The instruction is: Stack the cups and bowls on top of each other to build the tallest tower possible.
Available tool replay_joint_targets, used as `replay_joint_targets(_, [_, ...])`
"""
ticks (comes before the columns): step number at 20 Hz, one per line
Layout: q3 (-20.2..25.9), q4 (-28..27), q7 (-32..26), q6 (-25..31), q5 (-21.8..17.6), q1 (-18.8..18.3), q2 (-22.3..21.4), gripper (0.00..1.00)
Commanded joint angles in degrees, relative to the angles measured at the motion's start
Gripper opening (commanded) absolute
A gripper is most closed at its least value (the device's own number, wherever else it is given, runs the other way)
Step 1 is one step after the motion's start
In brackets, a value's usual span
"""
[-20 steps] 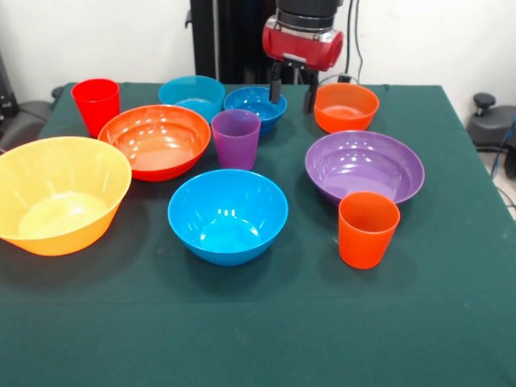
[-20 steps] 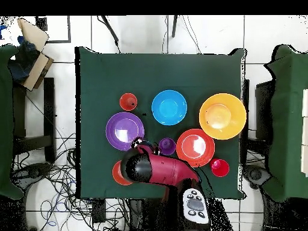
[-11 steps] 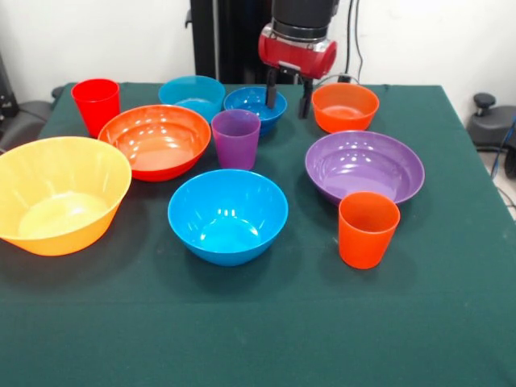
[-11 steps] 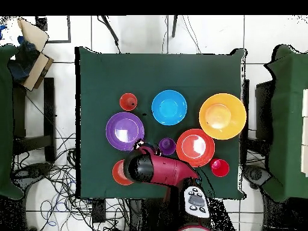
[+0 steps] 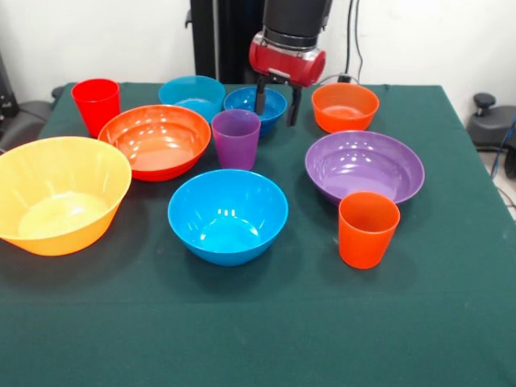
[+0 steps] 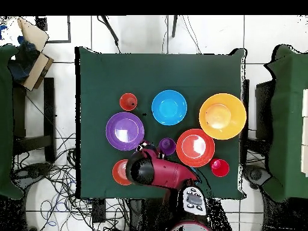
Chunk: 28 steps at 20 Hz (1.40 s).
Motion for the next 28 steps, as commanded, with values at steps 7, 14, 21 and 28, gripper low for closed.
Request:
replay_joint_targets(7, [-1.6,-2.1,5.3,1.6,-0.8,2.6,2.6,1.0])
replay_joint_targets(14, [-1.1,-1.7,5.0,2.4,-0.8,1.9,2.5,1.0])
replay_joint_targets(21, [-0.5,-1.5,6.0,-2.3,-1.5,1.3,4.1,1.0])
replay_joint_targets(28, [0.1,-1.6,6.7,-7.5,-2.4,1.0,6.1,1.0])
